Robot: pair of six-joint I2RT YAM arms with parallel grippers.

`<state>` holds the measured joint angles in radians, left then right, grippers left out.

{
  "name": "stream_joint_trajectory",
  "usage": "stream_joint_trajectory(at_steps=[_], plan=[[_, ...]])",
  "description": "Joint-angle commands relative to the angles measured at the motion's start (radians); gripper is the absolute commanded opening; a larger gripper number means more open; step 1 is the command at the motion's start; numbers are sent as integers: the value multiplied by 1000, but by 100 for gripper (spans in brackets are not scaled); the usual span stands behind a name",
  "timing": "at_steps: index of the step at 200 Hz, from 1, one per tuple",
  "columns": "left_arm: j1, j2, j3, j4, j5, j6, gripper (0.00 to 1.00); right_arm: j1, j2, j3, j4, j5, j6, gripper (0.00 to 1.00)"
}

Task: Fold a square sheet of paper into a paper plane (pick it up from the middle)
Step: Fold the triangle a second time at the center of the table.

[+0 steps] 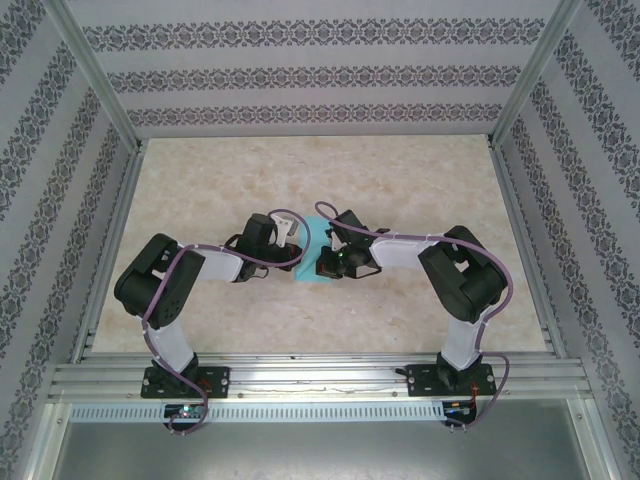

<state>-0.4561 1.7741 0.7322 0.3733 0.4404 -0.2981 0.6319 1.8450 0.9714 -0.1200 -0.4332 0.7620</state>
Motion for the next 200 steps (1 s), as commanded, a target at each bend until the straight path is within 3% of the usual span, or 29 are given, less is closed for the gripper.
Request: stream_joint_trajectory(at_steps=[1,200], plan=[[14,16,25,-2,7,37,0,-7,-13,-21,-29,5,-7,0],[14,61,65,-9,19,72,0,-6,-9,-20,-31,-10,-6,0]])
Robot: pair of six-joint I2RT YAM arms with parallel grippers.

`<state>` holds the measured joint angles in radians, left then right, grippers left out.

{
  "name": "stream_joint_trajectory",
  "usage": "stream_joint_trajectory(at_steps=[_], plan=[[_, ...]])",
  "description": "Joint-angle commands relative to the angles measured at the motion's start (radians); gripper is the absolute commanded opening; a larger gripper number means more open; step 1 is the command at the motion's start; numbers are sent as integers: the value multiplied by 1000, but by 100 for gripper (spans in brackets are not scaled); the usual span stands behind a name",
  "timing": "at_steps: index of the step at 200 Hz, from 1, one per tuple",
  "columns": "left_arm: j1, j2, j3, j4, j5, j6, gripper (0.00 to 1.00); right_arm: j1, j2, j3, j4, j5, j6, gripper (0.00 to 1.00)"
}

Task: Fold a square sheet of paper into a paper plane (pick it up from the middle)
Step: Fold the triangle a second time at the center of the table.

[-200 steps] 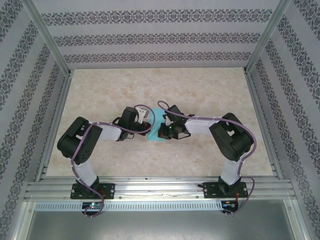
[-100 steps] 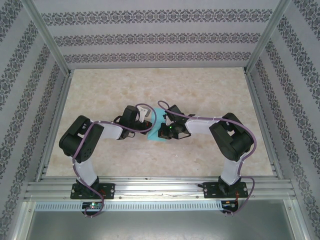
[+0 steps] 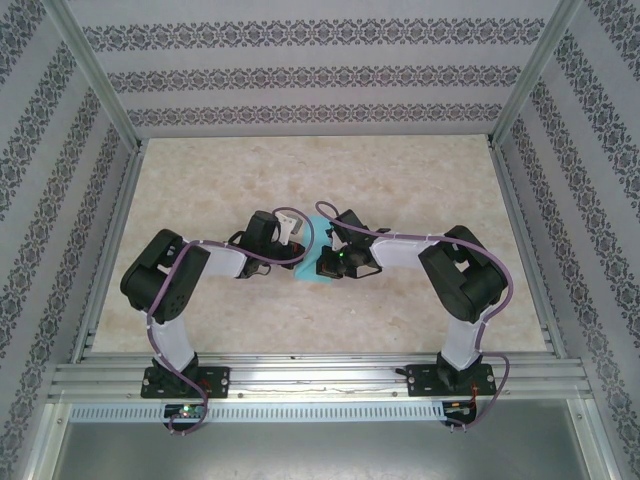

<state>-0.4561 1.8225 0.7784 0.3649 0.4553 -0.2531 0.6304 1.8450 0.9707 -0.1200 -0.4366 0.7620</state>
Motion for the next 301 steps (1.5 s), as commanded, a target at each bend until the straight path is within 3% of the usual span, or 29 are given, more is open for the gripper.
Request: stream_joint_trajectory(at_steps=[1,95,142,187,200,249,301], plan=[[14,13,19,-2,3,27,0,-5,-9,-19,-31,-7,-7,0],[14,46,23,-26,5,40,0,-8,-21,-18,-24,-12,0,0],[11,50,18,-32,35,28,0,-74,-66,-30,19,-73,11,4],[13,41,16,-42,31,28,0,-60,-121,-44,153,-102,110,5],[12,40,17,-47,28,30,0,-45,-96,-51,213,-84,170,0],[12,50,30,-53,35,34,0,-44,37,-98,537,-59,397,0],[13,51,34,-72,37,49,0,-54,45,-95,509,-32,395,0]])
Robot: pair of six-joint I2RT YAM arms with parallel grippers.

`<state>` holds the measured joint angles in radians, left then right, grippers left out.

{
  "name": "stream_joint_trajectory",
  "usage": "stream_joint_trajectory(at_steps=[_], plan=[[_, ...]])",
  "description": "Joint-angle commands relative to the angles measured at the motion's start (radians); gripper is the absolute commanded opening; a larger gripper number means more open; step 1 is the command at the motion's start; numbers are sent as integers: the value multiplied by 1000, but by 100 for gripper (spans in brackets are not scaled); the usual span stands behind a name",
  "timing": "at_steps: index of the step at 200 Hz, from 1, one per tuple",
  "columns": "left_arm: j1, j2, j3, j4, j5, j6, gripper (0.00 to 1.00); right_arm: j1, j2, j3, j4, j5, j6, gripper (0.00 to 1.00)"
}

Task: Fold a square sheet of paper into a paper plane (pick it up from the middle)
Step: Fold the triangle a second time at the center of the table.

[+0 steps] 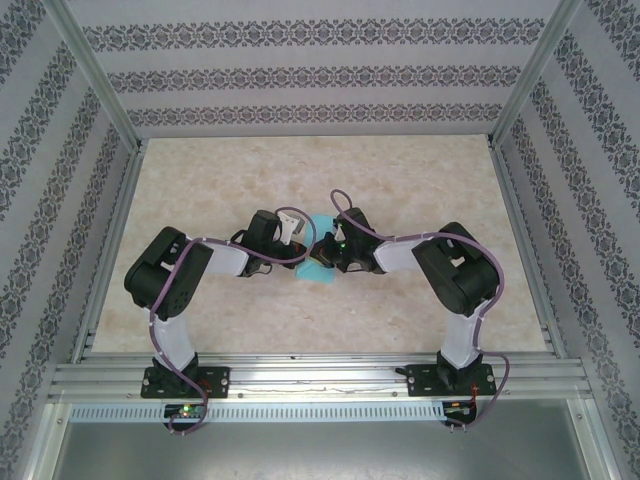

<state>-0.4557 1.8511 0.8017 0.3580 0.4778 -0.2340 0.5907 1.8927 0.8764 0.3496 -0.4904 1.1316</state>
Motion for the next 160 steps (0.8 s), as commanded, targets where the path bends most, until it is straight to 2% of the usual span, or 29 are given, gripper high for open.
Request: stream_joint_trajectory(at_steps=[1,91,136,160], plan=[[12,22,10,-65,14,30,0,-15,-3,-1,38,21,25,0],[12,36,29,-83,17,32,0,-18,17,-83,59,47,71,0],[11,34,34,-101,11,37,0,-49,-90,-58,-6,56,59,0],[11,32,34,-100,8,38,0,-81,-90,-70,-9,53,59,0]])
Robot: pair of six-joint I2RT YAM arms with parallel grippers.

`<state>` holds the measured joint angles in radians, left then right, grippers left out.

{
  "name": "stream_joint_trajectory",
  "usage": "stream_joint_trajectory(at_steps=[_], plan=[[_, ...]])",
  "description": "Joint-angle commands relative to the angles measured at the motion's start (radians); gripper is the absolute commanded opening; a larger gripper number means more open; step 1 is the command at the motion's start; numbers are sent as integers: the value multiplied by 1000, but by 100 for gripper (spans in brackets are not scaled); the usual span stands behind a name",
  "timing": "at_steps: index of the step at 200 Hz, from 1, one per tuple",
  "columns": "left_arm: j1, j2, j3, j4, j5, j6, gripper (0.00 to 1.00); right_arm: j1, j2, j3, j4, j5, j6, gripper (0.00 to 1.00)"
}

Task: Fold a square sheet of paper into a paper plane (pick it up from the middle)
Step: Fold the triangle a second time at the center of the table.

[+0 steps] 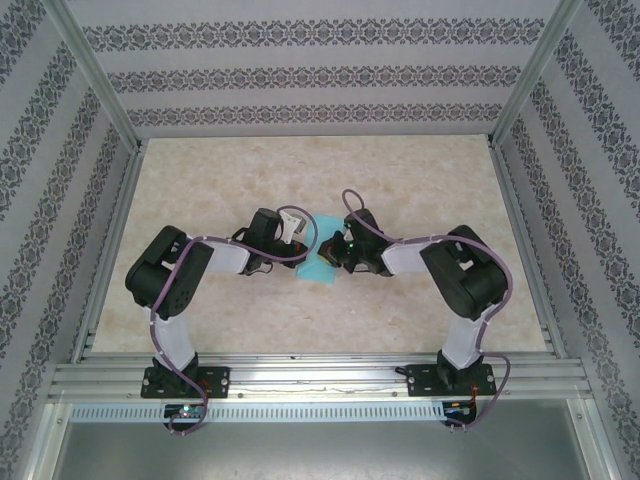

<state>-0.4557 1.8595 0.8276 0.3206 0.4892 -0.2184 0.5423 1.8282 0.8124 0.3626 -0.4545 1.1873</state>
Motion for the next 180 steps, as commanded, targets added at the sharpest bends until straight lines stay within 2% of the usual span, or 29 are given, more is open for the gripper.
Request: stream_joint_trajectory(at_steps=[1,32,72,134,149,180], plan=[[11,24,7,-63,-4,21,0,-34,-25,-6,-21,16,4,0],[12,24,9,-69,-2,23,0,-29,27,-3,-4,-6,25,0],[12,23,8,-77,-6,25,0,-34,61,-55,-15,78,61,0],[12,22,11,-87,-5,31,0,-70,-38,-44,-57,79,41,0],[11,21,11,-86,-4,30,0,-84,-27,-40,-100,91,22,0],[12,20,13,-89,-2,30,0,-94,20,-82,-44,88,42,0]])
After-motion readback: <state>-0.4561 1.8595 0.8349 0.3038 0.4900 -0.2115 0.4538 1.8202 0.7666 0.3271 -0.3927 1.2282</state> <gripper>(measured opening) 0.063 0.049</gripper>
